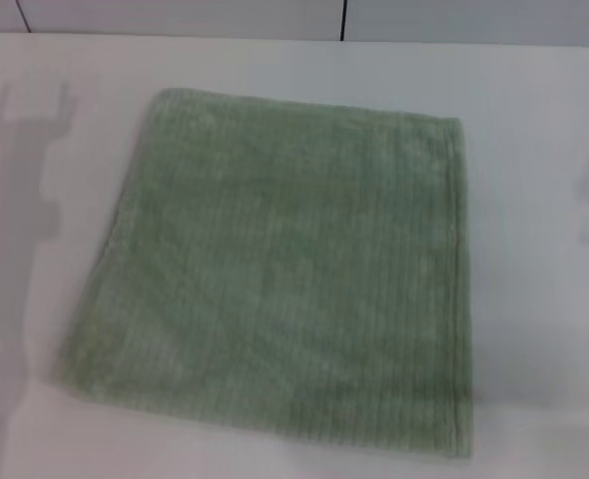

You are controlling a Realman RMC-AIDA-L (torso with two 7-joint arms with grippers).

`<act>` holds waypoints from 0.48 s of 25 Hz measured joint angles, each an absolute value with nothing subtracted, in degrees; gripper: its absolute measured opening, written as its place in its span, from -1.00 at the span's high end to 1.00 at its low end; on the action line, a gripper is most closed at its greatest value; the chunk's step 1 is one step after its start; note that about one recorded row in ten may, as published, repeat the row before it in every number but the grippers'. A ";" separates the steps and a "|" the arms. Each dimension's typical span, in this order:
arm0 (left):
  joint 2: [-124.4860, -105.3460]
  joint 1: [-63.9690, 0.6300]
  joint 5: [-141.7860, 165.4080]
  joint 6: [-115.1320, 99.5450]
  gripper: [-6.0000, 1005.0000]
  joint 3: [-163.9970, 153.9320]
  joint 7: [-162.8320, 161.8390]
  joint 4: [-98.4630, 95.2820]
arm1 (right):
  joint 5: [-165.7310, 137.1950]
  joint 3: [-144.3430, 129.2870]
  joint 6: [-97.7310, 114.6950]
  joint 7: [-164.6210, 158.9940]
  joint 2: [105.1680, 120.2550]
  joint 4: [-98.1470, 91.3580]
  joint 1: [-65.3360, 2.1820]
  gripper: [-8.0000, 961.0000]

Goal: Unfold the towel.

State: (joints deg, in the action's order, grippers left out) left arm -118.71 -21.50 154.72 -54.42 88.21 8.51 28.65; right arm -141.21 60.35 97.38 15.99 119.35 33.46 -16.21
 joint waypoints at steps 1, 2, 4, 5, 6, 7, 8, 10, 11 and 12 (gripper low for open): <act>-118.71 -21.44 154.74 -55.11 -0.64 87.92 8.52 28.26 | -140.73 60.30 97.40 15.09 119.36 32.31 -16.27 0.78; -118.72 -21.30 154.76 -56.44 -0.64 86.90 8.40 27.25 | -140.07 60.11 96.75 13.73 119.43 31.16 -16.03 0.78; -118.71 -21.21 154.73 -57.16 -0.64 86.22 8.02 26.46 | -139.96 59.85 95.56 13.04 119.49 31.10 -15.36 0.71; -118.71 -21.21 154.73 -57.16 -0.64 86.22 8.02 26.46 | -139.96 59.85 95.56 13.04 119.49 31.10 -15.36 0.68; -118.68 -21.16 154.72 -57.36 -0.64 86.10 7.82 26.14 | -139.95 59.68 95.00 12.94 119.49 31.19 -15.12 0.65; -118.68 -21.10 154.66 -57.39 -0.64 85.90 7.62 25.68 | -139.94 59.46 94.12 12.91 119.48 31.34 -14.81 0.62; -118.69 -21.06 154.66 -57.40 -0.64 85.76 7.57 25.52 | -139.94 59.32 93.84 12.91 119.47 31.34 -14.72 0.59; -118.71 -21.02 154.66 -57.41 -0.64 85.58 7.53 25.46 | -139.93 59.18 93.57 12.90 119.45 31.34 -14.63 0.53; -118.74 -20.96 154.66 -57.41 -0.64 85.44 7.48 25.43 | -139.92 59.05 93.31 12.88 119.43 31.34 -14.57 0.50; -118.77 -20.85 154.65 -57.42 -0.64 85.33 7.40 25.41 | -139.92 58.88 92.83 12.20 119.36 31.29 -14.51 0.47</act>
